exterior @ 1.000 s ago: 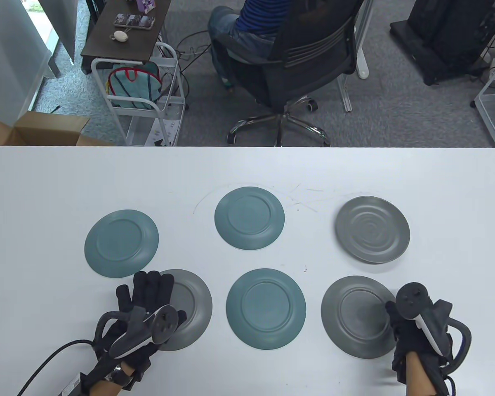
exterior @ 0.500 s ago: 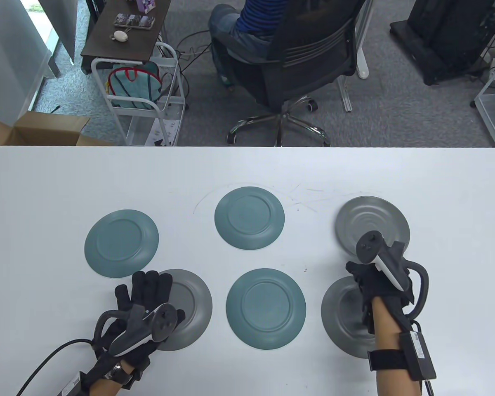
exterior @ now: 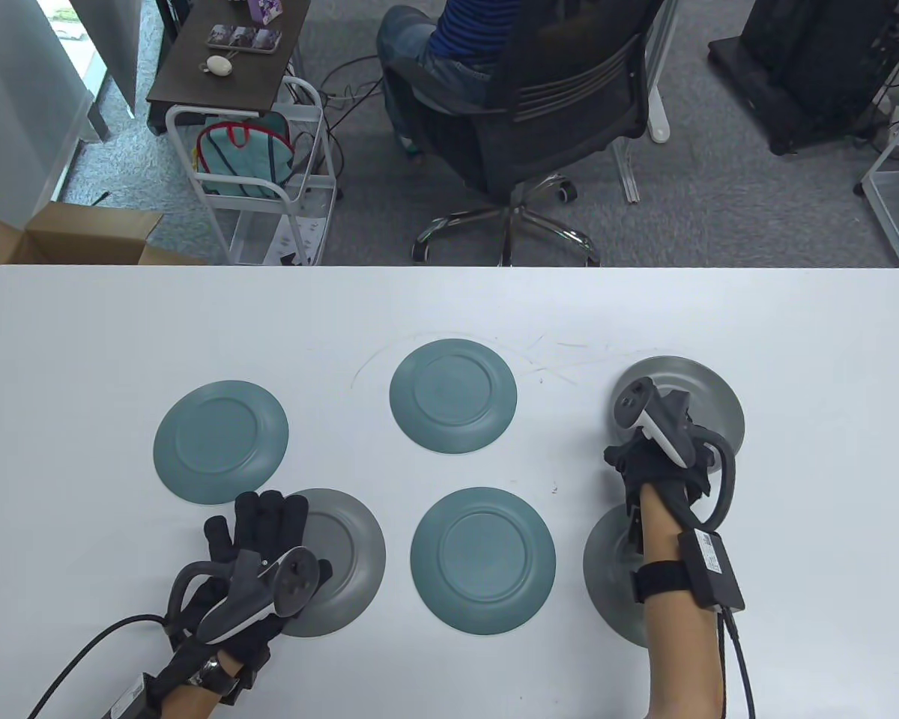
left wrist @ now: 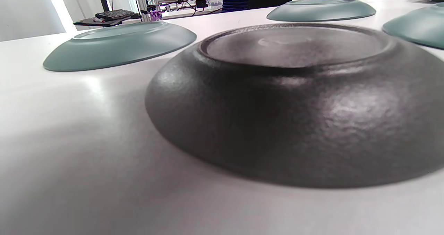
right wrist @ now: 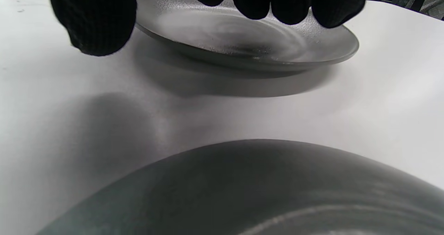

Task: Flip plate to back facing up

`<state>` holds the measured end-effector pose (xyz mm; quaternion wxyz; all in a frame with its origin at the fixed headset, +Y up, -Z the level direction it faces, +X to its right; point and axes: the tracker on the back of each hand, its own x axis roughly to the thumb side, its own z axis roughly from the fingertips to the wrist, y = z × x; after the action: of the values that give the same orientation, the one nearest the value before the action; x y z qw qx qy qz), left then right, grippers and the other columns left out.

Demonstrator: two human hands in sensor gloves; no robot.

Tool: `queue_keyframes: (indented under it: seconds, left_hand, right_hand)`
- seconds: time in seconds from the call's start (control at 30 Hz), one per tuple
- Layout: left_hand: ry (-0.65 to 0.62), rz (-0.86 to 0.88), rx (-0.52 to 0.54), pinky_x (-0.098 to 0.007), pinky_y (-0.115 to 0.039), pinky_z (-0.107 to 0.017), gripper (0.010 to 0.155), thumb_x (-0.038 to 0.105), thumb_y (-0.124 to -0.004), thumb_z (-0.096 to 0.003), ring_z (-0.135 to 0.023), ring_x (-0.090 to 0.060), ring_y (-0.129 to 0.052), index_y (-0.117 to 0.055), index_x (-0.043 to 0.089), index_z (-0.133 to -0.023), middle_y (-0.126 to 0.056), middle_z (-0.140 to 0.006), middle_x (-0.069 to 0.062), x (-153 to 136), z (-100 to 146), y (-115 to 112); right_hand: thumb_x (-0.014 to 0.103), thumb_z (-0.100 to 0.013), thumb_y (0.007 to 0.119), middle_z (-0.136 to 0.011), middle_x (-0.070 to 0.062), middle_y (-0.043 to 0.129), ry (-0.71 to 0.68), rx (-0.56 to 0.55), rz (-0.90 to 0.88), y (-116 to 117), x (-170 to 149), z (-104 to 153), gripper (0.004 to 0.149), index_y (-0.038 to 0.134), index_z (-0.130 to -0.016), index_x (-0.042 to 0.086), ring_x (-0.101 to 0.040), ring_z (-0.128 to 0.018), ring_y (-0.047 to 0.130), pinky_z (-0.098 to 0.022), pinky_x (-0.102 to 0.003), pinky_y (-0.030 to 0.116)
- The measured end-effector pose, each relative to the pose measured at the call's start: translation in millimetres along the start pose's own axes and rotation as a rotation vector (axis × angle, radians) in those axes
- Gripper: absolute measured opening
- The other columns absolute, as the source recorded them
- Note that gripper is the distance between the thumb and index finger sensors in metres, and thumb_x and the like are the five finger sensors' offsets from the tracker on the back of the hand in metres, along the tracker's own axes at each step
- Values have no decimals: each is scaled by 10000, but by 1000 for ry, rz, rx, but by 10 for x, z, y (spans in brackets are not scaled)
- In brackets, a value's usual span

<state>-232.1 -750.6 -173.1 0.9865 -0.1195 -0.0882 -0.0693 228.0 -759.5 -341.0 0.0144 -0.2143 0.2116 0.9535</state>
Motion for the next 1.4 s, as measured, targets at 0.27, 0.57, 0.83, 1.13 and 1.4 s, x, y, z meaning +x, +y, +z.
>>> queue_keyframes:
  seconds: [0.27,0.57,0.83,1.13,1.4]
  left_hand:
    - [6,-1,5,-732,-394,-757,874,683,-530,-559,-1160,-512,-389,-273,156,-1207,-332,-1212,-210,-8,-7,-5]
    - [7,-3,7,-731,-394,-758,874,684,-529,-559,-1160,-514,-387,-271,157,-1207,-330,-1213,-210,-9,-10,-8]
    - [7,-3,7,-731,-394,-759,872,683,-529,-561,-1159,-513,-388,-272,156,-1207,-331,-1213,-209,-11,-16,-17]
    - [9,2,13,-730,-395,-759,872,682,-529,-561,-1160,-512,-387,-270,156,-1207,-328,-1213,-209,-26,-14,-16]
    - [6,2,15,-730,-396,-758,874,683,-529,-560,-1161,-511,-387,-271,157,-1207,-332,-1213,-208,-26,-14,-21]
  right_hand:
    - [441,-501,801,-1149,-262,385,11,38,-31,88,55,-82,831,354,-1123,119,-522,-1037,446,-733,-643,500]
    - [382,-516,781,-1111,-268,500,15,-29,87,102,170,-61,740,424,-1104,110,-505,-996,572,-709,-608,576]
    - [337,-522,770,-1068,-274,584,17,-60,143,79,227,-31,686,470,-1079,71,-490,-951,670,-645,-556,685]
    - [252,-522,751,-1043,-254,644,-36,-121,3,-148,138,110,619,506,-1062,76,-466,-919,730,-614,-532,716]
    - [229,-512,747,-991,-219,736,-110,-217,-162,-392,15,301,561,578,-1027,83,-422,-860,814,-575,-500,750]
